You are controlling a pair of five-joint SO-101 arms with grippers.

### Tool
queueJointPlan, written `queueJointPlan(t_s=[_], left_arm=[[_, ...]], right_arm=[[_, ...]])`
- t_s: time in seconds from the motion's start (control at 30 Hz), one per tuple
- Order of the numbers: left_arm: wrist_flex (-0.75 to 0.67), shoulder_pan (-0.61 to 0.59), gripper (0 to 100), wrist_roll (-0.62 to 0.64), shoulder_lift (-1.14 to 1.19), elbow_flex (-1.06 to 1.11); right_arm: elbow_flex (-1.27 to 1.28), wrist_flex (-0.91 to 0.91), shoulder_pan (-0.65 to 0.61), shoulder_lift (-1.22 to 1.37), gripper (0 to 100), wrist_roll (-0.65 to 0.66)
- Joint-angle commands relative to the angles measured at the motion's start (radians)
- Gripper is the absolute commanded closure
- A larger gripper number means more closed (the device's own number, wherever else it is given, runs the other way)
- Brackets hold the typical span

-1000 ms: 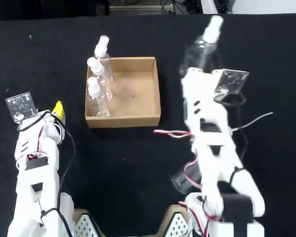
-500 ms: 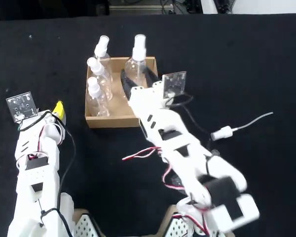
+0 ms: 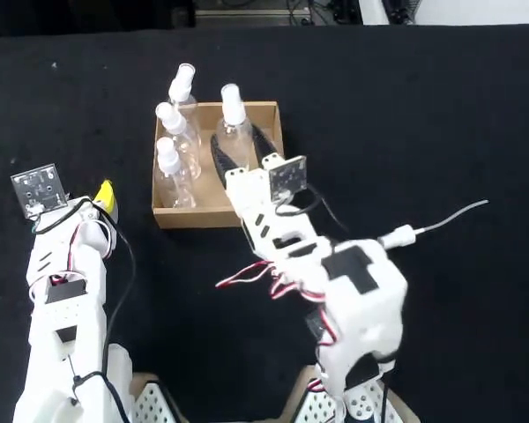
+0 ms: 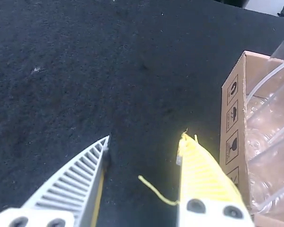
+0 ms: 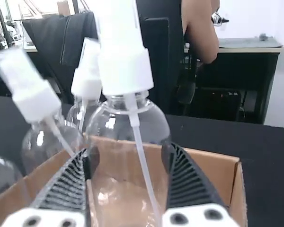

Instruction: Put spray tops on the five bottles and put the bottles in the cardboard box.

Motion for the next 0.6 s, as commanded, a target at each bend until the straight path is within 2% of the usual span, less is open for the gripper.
queueJointPlan(t_s=[0.0,0.27,0.57], left_arm=[[-0.023,0.010,80,-0.011,-0.005,-0.007],[-0.023,0.010,80,-0.011,-0.005,-0.007],[-0.023,0.008,80,-0.011,-0.005,-0.007]], right_arm=[[-0.101,-0.071,-0.020,0.059,98.8,0.012],[-0.216,-0.069,-0.018,0.191,98.8,0.012],[-0.211,-0.069,-0.020,0.196,98.7,0.012]])
